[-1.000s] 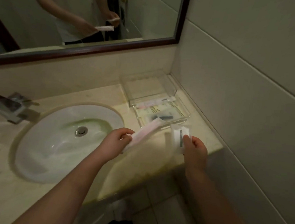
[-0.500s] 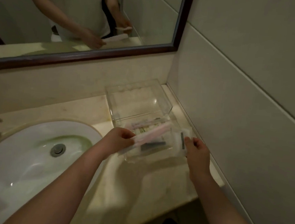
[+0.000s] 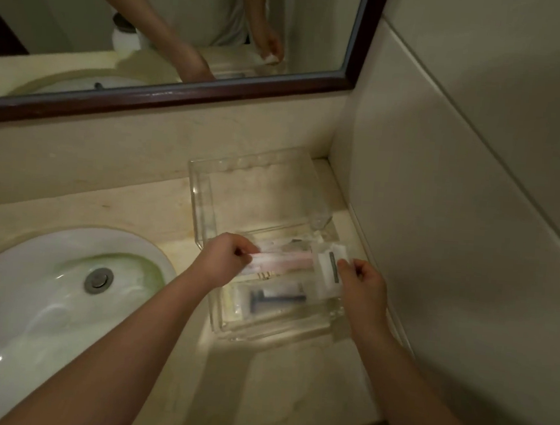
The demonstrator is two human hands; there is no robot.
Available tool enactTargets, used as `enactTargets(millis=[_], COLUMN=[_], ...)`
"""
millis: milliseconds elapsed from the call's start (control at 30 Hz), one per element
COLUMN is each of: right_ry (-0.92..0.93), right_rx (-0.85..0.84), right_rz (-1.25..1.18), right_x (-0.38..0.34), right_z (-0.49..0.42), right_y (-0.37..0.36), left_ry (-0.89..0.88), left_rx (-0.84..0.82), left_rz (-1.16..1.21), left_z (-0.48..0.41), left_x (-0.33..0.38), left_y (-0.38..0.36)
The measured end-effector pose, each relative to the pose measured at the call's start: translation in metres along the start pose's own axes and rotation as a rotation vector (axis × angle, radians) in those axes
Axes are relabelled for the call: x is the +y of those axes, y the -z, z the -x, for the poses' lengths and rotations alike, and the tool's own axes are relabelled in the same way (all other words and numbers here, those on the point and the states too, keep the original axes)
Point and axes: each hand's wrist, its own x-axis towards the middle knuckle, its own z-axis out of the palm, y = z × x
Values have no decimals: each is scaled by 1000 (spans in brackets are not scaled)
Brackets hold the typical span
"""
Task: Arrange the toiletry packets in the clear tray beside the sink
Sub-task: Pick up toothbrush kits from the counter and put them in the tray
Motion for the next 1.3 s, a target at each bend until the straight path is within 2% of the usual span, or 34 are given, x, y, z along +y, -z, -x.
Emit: enactTargets(millis=[300, 400, 467, 633, 733, 900, 1067, 1200, 1300], right_ry=[59, 77, 122, 296, 344, 485, 649, 885, 886], right_rx=[-80, -186, -315, -629, -734, -880, -837, -592, -565], right_rz=[217, 270, 333, 489, 572, 729, 881, 999, 996], right_x=[2, -2, -6, -19, -27, -38, -30, -19, -10], right_z=[-16, -16, -15, -8, -9, -12, -6, -1, 2], right_y=[-7, -9, -14, -38, -56, -83, -105, -100, -96], left_ry=[-9, -78, -110, -83, -87, -96, -75, -292, -359], left_rx=[210, 293, 334, 294, 284, 386, 525, 335, 243], left_rz=[-282, -459, -538, -370, -221, -90, -85, -249, -365], left_z=[3, 4, 4, 3, 4, 25, 51, 71, 75], left_x=[8, 8, 5, 3, -7, -26, -33, -33, -38], left_y=[-18, -24, -28, -27, -21, -10, -9, -26, -35])
